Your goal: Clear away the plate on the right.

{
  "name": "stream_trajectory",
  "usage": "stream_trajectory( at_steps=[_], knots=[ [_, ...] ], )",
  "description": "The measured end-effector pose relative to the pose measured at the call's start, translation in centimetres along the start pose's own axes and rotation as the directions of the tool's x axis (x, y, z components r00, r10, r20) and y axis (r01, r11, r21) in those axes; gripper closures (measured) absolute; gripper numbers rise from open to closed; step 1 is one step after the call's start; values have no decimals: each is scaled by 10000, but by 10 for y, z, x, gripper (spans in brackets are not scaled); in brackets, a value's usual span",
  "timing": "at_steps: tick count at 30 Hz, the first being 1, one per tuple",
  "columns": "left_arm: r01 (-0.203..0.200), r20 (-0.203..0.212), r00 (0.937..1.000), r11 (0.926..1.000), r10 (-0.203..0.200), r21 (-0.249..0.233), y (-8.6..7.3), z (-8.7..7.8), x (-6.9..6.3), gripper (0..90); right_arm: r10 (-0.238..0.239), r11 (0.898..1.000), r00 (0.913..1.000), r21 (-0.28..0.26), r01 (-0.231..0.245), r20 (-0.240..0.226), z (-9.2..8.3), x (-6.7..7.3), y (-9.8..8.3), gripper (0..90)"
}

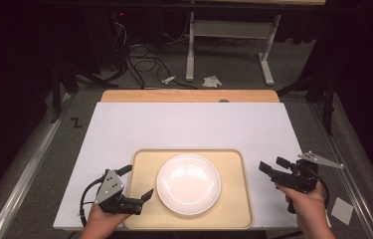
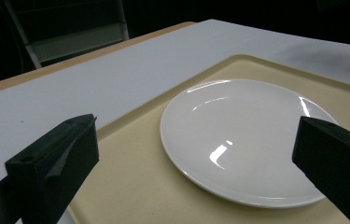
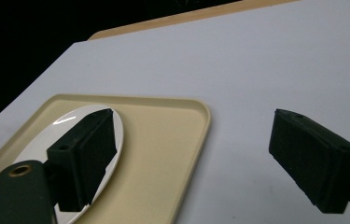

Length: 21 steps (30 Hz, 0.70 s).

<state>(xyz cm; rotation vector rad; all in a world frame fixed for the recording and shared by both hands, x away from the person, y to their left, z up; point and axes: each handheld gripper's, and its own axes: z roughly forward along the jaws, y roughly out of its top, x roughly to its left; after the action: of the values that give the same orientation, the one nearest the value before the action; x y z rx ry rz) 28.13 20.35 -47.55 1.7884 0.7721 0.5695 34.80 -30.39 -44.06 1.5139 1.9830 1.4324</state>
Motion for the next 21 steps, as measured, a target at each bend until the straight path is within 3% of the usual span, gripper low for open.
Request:
stream_trajectory(
  at_steps=[5, 9, 14, 19, 21],
  knots=[
    [173, -29, 9998, 9998, -173, 75, -1, 0, 0, 12, -326, 9992, 9987, -226, 335, 398, -10, -3, -7, 83],
    [276, -9, 9996, 9995, -276, 144, -1, 1, -1, 10, -886, 9949, 9940, -429, 914, 640, -17, -4, -18, 30],
    [260, 78, 9996, 9989, -263, 393, -1, 5, -1, 6, -1053, 9926, 9929, -544, 1083, 555, -26, 3, -26, 1],
    [276, 43, 9996, 9988, -278, 394, -1, 4, -1, 4, -1769, 9821, 9787, -462, 1824, 1044, -19, 7, -28, 1],
    [356, 49, 9993, 9988, -358, 350, -1, 4, -1, 4, -1789, 9819, 9778, -434, 1845, 1091, -18, 5, -30, 1]
  ],
)
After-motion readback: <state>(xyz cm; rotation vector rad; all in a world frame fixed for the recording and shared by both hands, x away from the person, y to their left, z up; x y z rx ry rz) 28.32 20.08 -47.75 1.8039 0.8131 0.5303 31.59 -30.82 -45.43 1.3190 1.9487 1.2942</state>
